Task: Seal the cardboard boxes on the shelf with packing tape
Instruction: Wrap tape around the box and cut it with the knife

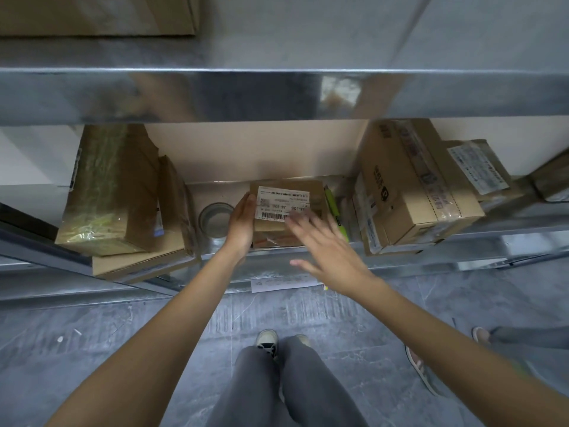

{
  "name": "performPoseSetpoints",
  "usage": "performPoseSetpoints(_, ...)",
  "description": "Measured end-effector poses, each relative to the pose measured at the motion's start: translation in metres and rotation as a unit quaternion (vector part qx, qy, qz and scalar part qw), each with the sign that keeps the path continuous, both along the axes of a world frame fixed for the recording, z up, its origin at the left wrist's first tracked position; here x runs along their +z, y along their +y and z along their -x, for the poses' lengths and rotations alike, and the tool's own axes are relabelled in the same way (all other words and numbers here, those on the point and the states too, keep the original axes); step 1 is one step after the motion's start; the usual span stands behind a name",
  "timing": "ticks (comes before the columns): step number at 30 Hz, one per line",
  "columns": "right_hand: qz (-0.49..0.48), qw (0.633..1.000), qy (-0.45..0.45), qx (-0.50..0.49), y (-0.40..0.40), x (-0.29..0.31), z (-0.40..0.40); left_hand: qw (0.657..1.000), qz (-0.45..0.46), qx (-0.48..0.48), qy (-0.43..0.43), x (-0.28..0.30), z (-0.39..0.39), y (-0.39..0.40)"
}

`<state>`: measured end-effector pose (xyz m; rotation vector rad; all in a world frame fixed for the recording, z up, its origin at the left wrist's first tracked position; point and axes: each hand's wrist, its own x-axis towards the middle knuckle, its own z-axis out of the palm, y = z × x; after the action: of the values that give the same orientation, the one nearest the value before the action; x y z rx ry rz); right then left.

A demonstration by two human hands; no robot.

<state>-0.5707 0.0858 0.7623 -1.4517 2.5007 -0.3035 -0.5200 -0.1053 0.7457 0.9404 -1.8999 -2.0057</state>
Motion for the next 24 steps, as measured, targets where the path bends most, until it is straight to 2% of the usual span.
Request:
performPoseSetpoints(1, 0.036, 0.995, -0.049, -0.081, 0.0, 0.0, 0.006, 0.999, -0.015, 0.033, 0.01, 0.0, -0.002, 0.001)
performPoseSetpoints(3, 0.126, 0.943, -0.192, -0.242, -0.001, -0.001, 0.019, 0.995, -0.067, 0.077, 0.023, 0.0, -0.007, 0.005)
performPoseSetpoints(5, 0.184, 0.893, -0.271, -0.308, -0.003, -0.003, 0.025, 0.99, -0.117, 0.077, 0.019, 0.0, -0.014, 0.011)
performPoseSetpoints(8, 0.256, 0.877, -0.228, -0.337, -0.005, 0.003, 0.032, 0.993, -0.102, 0.061, 0.028, 0.003, -0.017, 0.012)
performPoseSetpoints(10, 0.279, 0.866, -0.199, -0.364, -0.011, 0.009, 0.04, 0.998, -0.053, 0.033, 0.025, 0.008, -0.016, 0.012)
performPoseSetpoints(12, 0.238, 0.87, -0.22, -0.372, -0.019, 0.011, 0.049, 1.0, 0.012, -0.011, 0.013, 0.005, -0.012, 0.011)
performPoseSetpoints(14, 0.182, 0.885, -0.239, -0.356, -0.03, 0.012, 0.054, 0.999, 0.037, -0.034, -0.006, 0.0, -0.005, 0.007)
performPoseSetpoints(16, 0.116, 0.922, -0.136, -0.343, -0.041, 0.017, 0.056, 0.999, 0.034, -0.031, -0.007, 0.0, 0.002, 0.002)
performPoseSetpoints(18, 0.092, 0.96, -0.015, -0.263, -0.057, 0.025, 0.056, 0.999, 0.037, -0.032, 0.008, 0.003, 0.007, 0.0)
performPoseSetpoints(21, 0.005, 0.995, -0.025, -0.095, -0.083, 0.03, 0.051, 0.998, 0.016, -0.058, 0.024, 0.002, 0.011, 0.0)
performPoseSetpoints(22, -0.031, 0.997, -0.014, -0.066, -0.086, 0.026, 0.048, 0.998, -0.001, -0.06, 0.017, 0.001, 0.01, -0.001)
performPoseSetpoints(24, -0.044, 0.997, 0.048, -0.045, -0.084, 0.014, 0.039, 0.998, -0.02, -0.068, 0.002, -0.009, 0.01, -0.003)
